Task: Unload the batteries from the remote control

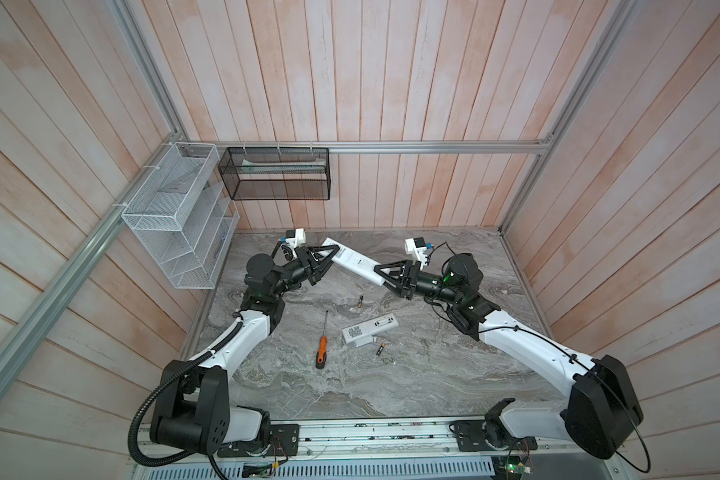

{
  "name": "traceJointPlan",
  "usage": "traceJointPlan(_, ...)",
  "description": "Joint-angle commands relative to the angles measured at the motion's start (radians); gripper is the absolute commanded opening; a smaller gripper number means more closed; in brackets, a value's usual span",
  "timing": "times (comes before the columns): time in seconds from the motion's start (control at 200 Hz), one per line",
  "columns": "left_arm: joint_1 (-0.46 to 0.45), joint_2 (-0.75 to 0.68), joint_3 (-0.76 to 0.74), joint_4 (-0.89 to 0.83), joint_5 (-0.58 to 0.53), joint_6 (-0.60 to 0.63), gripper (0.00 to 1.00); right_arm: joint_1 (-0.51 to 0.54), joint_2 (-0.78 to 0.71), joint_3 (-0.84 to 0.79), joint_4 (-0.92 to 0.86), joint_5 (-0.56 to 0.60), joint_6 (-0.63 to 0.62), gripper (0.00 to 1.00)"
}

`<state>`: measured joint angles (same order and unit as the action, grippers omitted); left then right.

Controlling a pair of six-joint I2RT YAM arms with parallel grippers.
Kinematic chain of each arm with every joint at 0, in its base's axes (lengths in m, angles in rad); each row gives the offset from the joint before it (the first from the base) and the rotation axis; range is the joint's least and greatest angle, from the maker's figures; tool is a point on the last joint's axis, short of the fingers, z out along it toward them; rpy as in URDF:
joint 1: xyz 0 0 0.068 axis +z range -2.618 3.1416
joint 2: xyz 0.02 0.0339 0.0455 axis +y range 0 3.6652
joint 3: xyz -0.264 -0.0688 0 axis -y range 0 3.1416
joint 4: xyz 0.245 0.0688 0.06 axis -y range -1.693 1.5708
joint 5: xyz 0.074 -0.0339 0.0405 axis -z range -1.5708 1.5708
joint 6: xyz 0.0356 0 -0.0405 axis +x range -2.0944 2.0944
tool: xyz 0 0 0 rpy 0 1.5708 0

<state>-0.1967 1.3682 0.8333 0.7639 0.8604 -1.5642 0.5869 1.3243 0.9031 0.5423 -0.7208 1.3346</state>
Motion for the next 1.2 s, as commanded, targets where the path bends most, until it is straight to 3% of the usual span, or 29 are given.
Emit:
traceJointPlan(0.0, -0.006, -0.026, -0.016, 0.036, -0.013, 0.001, 0.09, 0.01, 0.014, 0.026, 0.071, -0.019, 0.007, 0.41)
traceJointPlan(0.165, -0.008, -0.022, -0.014, 0.037, -0.014, 0.001, 0.09, 0.015, 0.034, 0.04, 0.09, -0.031, 0.011, 0.33)
traceJointPlan(0.28, -0.009, -0.019, -0.014, 0.04, -0.015, 0.0, 0.09, 0.016, 0.039, 0.042, 0.091, -0.037, 0.013, 0.21)
traceJointPlan(0.39, -0.009, -0.017, -0.011, 0.035, -0.007, -0.003, 0.1, 0.013, 0.037, 0.036, 0.097, -0.044, 0.013, 0.19)
traceJointPlan(0.45, -0.006, -0.011, -0.004, 0.025, 0.009, -0.005, 0.22, 0.007, 0.034, 0.036, 0.089, -0.053, 0.009, 0.16)
traceJointPlan(0.535, 0.002, -0.003, 0.018, -0.026, 0.066, 0.009, 0.49, -0.023, 0.016, 0.029, 0.063, -0.08, -0.002, 0.14)
traceJointPlan(0.71, 0.023, -0.002, 0.05, -0.265, 0.265, 0.149, 1.0, -0.187, -0.039, 0.041, -0.154, -0.239, -0.14, 0.11)
traceJointPlan(0.9, -0.017, -0.012, -0.006, -0.323, 0.434, 0.181, 1.0, -0.32, -0.05, 0.017, -0.331, -0.538, -0.261, 0.11)
traceJointPlan(1.03, -0.044, -0.037, -0.037, -0.335, 0.464, 0.184, 1.0, -0.319, -0.041, 0.013, -0.419, -0.631, -0.35, 0.1)
traceJointPlan(1.195, -0.074, -0.024, -0.03, -0.414, 0.483, 0.235, 1.0, -0.307, -0.033, -0.016, -0.393, -0.682, -0.342, 0.09)
